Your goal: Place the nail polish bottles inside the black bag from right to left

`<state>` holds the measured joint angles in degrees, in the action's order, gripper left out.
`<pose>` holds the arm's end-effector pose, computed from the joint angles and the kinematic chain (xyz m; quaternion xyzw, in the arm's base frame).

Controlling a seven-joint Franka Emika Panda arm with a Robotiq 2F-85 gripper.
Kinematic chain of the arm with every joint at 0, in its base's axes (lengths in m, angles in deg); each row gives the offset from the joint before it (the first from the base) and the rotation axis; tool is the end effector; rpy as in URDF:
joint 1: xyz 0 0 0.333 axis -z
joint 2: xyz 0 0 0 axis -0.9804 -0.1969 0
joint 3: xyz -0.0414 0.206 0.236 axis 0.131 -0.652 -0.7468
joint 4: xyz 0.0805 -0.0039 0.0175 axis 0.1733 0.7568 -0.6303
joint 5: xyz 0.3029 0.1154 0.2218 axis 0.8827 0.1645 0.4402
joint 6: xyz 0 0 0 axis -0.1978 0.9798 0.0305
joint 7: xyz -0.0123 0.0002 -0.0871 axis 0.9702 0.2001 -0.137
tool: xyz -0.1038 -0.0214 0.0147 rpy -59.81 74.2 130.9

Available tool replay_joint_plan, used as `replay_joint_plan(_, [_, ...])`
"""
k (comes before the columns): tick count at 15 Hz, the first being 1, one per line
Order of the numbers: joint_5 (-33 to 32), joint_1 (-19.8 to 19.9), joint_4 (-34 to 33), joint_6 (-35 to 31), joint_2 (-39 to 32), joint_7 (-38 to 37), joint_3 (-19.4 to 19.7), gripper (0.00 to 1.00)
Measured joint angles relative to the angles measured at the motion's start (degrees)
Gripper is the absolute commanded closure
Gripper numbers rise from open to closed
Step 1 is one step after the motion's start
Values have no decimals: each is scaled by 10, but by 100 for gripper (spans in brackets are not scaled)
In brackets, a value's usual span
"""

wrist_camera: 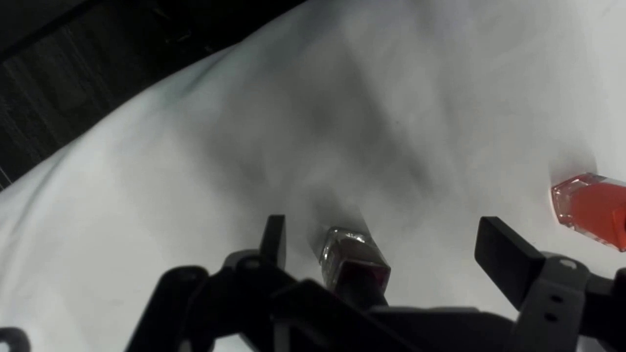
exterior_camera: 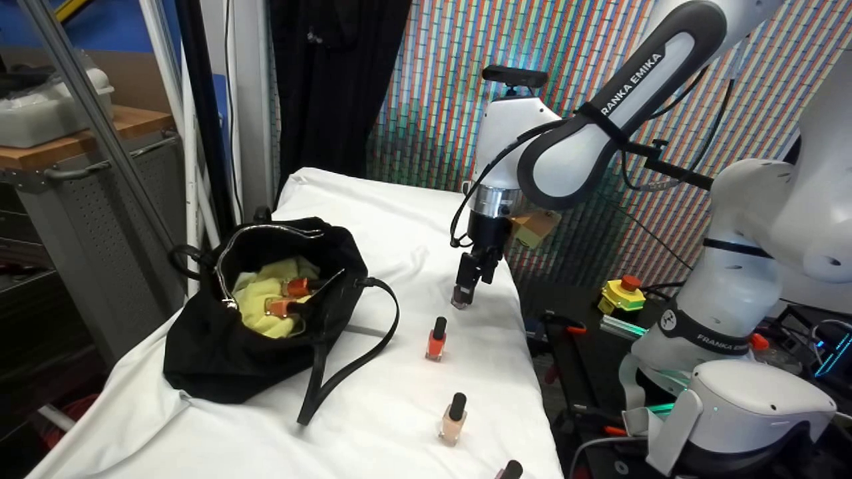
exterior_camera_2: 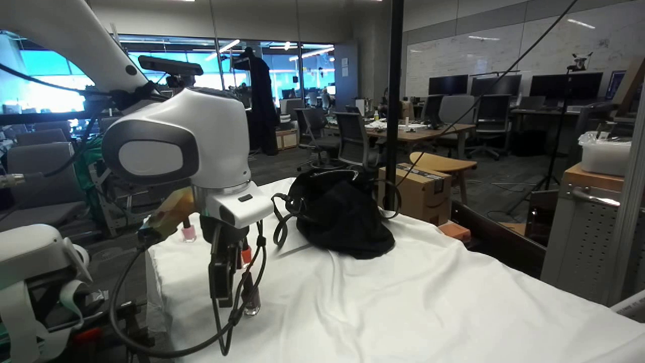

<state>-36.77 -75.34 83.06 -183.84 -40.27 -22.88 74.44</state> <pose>0.4016 -0.0483 0.2347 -0.9735 0.2231 0.0289 0.0402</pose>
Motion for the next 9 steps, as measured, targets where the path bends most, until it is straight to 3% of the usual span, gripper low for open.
replay_joint_plan(9, [0,0,-43,-37,-82,-7,1,0])
